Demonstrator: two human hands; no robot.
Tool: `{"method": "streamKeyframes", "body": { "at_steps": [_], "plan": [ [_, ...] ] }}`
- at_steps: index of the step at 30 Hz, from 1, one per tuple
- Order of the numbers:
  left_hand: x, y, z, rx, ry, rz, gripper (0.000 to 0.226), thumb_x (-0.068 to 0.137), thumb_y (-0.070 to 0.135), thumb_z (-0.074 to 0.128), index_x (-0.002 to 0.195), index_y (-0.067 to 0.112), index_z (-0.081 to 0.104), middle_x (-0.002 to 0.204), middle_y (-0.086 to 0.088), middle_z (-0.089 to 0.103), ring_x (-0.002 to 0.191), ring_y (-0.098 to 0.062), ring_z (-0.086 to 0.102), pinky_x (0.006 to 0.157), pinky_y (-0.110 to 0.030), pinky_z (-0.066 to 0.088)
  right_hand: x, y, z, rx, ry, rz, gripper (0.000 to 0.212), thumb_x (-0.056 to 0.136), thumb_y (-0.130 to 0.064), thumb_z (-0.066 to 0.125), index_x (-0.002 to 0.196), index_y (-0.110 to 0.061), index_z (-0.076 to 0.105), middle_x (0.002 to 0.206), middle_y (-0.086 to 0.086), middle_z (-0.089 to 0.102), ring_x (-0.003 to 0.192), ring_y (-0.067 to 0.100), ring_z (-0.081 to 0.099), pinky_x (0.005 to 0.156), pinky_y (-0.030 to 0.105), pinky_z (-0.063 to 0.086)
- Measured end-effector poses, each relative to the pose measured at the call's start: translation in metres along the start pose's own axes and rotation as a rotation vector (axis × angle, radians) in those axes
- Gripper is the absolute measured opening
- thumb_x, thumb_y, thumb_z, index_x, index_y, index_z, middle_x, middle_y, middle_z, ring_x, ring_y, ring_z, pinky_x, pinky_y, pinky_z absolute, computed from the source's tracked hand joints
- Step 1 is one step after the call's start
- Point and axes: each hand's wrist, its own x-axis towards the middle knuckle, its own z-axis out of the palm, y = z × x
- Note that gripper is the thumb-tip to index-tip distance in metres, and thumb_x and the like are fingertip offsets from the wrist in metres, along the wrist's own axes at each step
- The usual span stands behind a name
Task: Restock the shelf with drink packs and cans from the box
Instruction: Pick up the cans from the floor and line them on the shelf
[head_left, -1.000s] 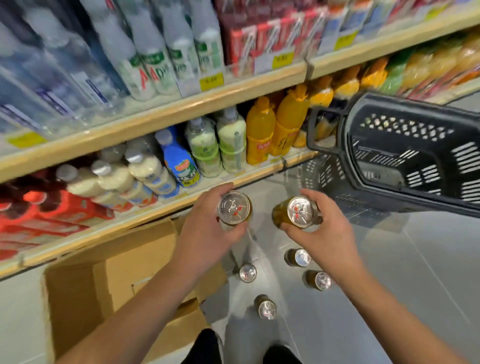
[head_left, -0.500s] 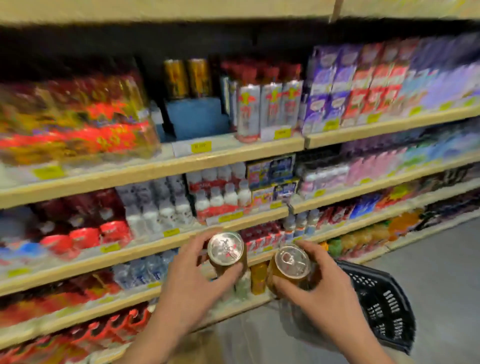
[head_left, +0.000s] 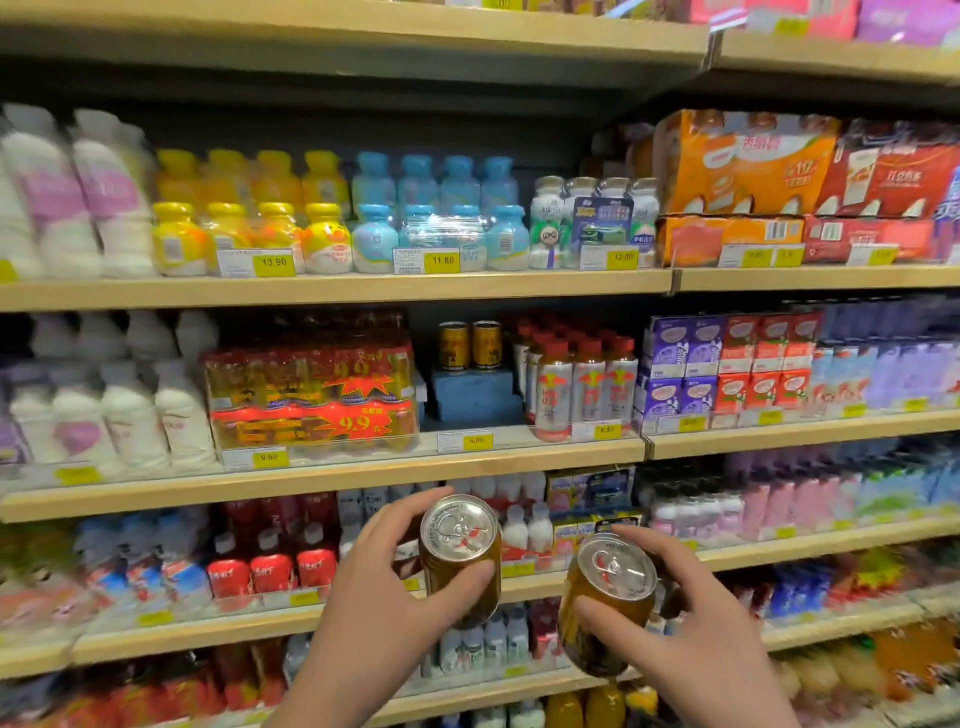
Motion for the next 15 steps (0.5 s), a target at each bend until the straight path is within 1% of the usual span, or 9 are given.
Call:
{"method": "streamKeyframes", "body": {
  "at_steps": [1,3,5,7,9,11,13,15],
  "plan": [
    [-0.001,0.000,-0.001,0.007,0.004,-0.004,0.067,0.062,0.061,0.082,0.122,0.066,0.051,0.122,0.042,0.053,0.112,0.017,0.052,0.085,-0.013,0.048,0.001,-0.001,0.001,0.002,-0.013,0.007,0.064,0.053,-0.054,0.090,0.111,-0.058,0.064,0.107,-0.041,0.063,0.099,-0.019,0.057,0.078,0.011,0.046],
    [0.000,-0.002,-0.003,0.016,0.011,-0.015,0.064,0.063,0.061,0.082,0.119,0.068,0.052,0.121,0.042,0.053,0.111,0.017,0.052,0.083,-0.010,0.048,0.006,-0.002,0.004,-0.004,-0.032,0.007,0.064,0.057,-0.051,0.091,0.114,-0.054,0.062,0.105,-0.038,0.066,0.099,-0.021,0.054,0.071,0.008,0.046],
    [0.004,-0.003,-0.007,0.023,0.009,-0.021,0.061,0.064,0.061,0.082,0.116,0.069,0.052,0.120,0.041,0.054,0.110,0.018,0.052,0.079,-0.006,0.047,0.014,-0.005,0.008,-0.001,-0.037,0.003,0.063,0.058,-0.051,0.091,0.114,-0.054,0.062,0.104,-0.039,0.065,0.099,-0.021,0.055,0.069,0.007,0.047],
    [0.014,-0.006,-0.011,0.052,0.012,-0.003,0.060,0.063,0.065,0.080,0.116,0.068,0.051,0.119,0.040,0.055,0.109,0.019,0.052,0.076,-0.002,0.045,0.026,-0.008,0.013,0.004,-0.042,0.005,0.063,0.056,-0.057,0.090,0.113,-0.056,0.063,0.105,-0.041,0.064,0.097,-0.018,0.057,0.076,0.013,0.048],
    [0.029,-0.010,-0.015,0.074,0.014,0.014,0.060,0.063,0.069,0.076,0.117,0.068,0.050,0.118,0.044,0.053,0.109,0.021,0.051,0.074,-0.001,0.044,0.041,-0.010,0.019,0.019,-0.053,0.006,0.063,0.056,-0.059,0.090,0.112,-0.059,0.062,0.105,-0.039,0.065,0.096,-0.016,0.060,0.081,0.020,0.050],
    [0.049,-0.016,-0.019,0.061,0.008,0.024,0.058,0.065,0.069,0.075,0.118,0.066,0.051,0.119,0.045,0.052,0.110,0.020,0.051,0.076,-0.002,0.045,0.059,-0.012,0.027,0.016,-0.056,-0.006,0.064,0.056,-0.061,0.089,0.114,-0.057,0.062,0.107,-0.037,0.067,0.096,-0.014,0.061,0.084,0.024,0.052],
    [0.072,-0.024,-0.021,0.048,0.008,0.036,0.055,0.067,0.066,0.075,0.118,0.059,0.055,0.119,0.040,0.056,0.110,0.016,0.054,0.082,-0.008,0.047,0.079,-0.013,0.036,-0.005,-0.062,-0.018,0.066,0.056,-0.061,0.089,0.116,-0.053,0.064,0.108,-0.035,0.067,0.097,-0.012,0.062,0.087,0.025,0.053],
    [0.099,-0.032,-0.021,0.055,0.020,0.042,0.054,0.067,0.065,0.074,0.116,0.053,0.058,0.116,0.034,0.060,0.109,0.012,0.057,0.087,-0.013,0.048,0.101,-0.014,0.046,-0.018,-0.054,-0.025,0.066,0.056,-0.058,0.090,0.116,-0.050,0.065,0.109,-0.035,0.068,0.098,-0.011,0.063,0.086,0.024,0.054]
  ]
}}
